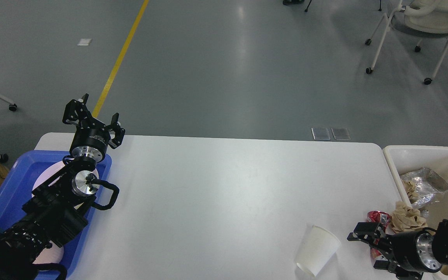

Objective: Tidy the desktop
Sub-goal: 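Lower the right gripper toward the white paper cup near the table edge, then close the right gripper on the white paper cup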

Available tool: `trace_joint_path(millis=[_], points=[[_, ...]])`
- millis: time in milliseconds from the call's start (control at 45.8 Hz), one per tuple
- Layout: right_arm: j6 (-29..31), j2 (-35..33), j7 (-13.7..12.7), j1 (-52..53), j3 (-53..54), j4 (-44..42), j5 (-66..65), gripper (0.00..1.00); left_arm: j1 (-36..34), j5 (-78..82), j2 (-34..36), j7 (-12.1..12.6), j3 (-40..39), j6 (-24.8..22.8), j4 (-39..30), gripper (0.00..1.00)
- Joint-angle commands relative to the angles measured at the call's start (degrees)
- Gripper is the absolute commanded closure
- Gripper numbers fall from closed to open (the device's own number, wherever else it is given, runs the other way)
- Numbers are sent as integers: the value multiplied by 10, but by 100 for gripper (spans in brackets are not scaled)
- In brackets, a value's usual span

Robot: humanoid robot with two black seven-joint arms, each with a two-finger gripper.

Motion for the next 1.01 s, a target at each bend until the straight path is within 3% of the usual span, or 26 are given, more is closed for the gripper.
trace_joint_path(millis=[0,197,459,743,984], points=[[-17,45,0,-14,3,-43,14,0,0,0,0,0,0,0,0,3],[-21,98,0,-46,13,-87,14,0,0,0,0,0,0,0,0,3],[-22,119,0,-68,28,-95,14,0,0,0,0,0,0,0,0,3],[-21,100,0,-60,47,-85,15,0,0,0,0,0,0,0,0,3],[-20,59,0,-30,46,-27,15,0,0,0,-1,0,0,0,0,3]])
